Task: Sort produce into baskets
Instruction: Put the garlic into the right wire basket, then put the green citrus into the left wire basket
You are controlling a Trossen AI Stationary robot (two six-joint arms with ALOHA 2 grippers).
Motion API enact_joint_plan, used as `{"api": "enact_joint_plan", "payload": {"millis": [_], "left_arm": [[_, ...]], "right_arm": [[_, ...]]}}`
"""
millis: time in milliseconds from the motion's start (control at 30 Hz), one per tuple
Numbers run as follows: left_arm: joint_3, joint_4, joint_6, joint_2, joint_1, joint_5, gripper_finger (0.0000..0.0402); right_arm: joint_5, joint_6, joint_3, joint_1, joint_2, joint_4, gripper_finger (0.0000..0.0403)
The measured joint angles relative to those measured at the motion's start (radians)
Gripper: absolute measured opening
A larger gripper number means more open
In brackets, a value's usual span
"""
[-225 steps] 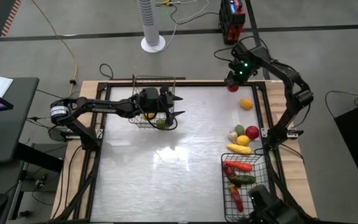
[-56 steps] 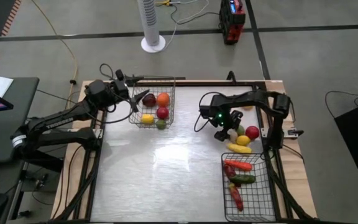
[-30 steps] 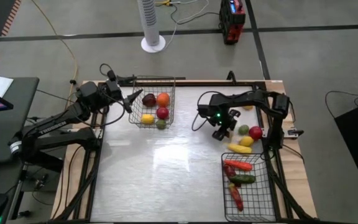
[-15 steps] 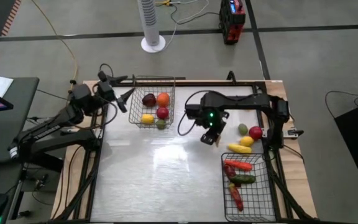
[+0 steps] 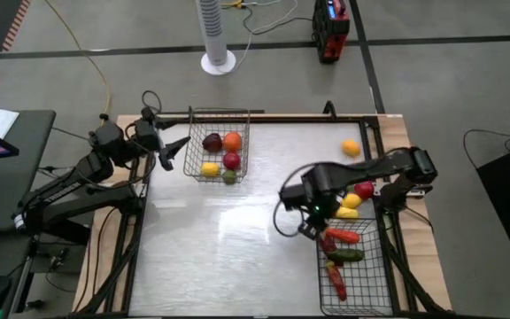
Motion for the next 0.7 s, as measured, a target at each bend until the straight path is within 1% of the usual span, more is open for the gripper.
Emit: {"api": "enact_joint_plan", "payload": {"millis": [167,333,433,600,700], "left_arm": [[-0.010,0.030,-0.053,0.002,0.000,0.016,0.0279],[-0.063,0.110,-0.084,0.002,-0.001,0.047,0.0279],[-0.090,0.158,-0.107,0.001,-0.001,0.048,0.0279],[-0.091,0.164,-0.123,0.000,-0.001,0.056,0.0279],[-0.091,0.164,-0.123,0.000,-0.001,0.055,0.0279]], "right_arm": [[-0.022,0.178,-0.022,0.087,-0.019,-0.001,0.0202],[-0.022,0.284,-0.022,0.133,-0.013,-0.001,0.0207],[-0.022,0.329,-0.022,0.132,-0.011,0.002,0.0223],[-0.010,0.353,-0.022,0.139,-0.011,0.002,0.0262],[-0.011,0.353,-0.022,0.139,-0.011,-0.001,0.0278]]}}
